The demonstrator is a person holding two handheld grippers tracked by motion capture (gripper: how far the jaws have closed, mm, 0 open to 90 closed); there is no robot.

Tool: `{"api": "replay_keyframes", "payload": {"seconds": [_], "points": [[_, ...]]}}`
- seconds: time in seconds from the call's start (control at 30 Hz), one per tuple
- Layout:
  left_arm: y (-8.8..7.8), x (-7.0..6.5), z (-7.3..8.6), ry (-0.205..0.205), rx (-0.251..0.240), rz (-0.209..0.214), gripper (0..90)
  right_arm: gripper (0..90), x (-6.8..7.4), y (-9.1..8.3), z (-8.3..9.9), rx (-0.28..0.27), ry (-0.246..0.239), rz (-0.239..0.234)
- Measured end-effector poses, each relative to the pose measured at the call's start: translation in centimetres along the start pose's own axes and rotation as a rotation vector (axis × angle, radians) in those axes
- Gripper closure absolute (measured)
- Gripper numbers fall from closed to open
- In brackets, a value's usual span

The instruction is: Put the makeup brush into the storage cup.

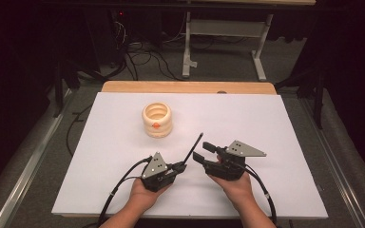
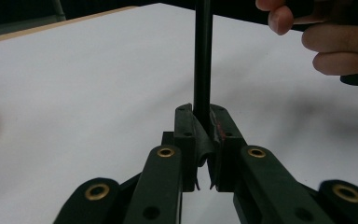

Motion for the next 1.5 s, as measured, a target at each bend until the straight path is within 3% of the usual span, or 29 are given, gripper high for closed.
{"api": "replay_keyframes", "payload": {"seconds": [0.8, 1.5], "points": [[0.1, -0.6, -0.4, 0.002, -0.022, 0.012, 83.3, 64.4, 1.0, 0.7, -0.7, -0.047, 0.011, -0.024], [0.1, -0.7, -0.4, 0.0, -0.022, 0.015, 83.3, 79.8, 0.9, 0.5, -0.8, -0.068, 0.025, -0.013]]}}
Point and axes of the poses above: each handheld gripper's, and its own axes: y roughly forward along the jaws, z roughly out of its underside, x roughly to its left, the point moved 2 cm from there along y, roughly forward along the jaws, and after that the axes turned 15 degrees about -x, right-handed, at the moved point
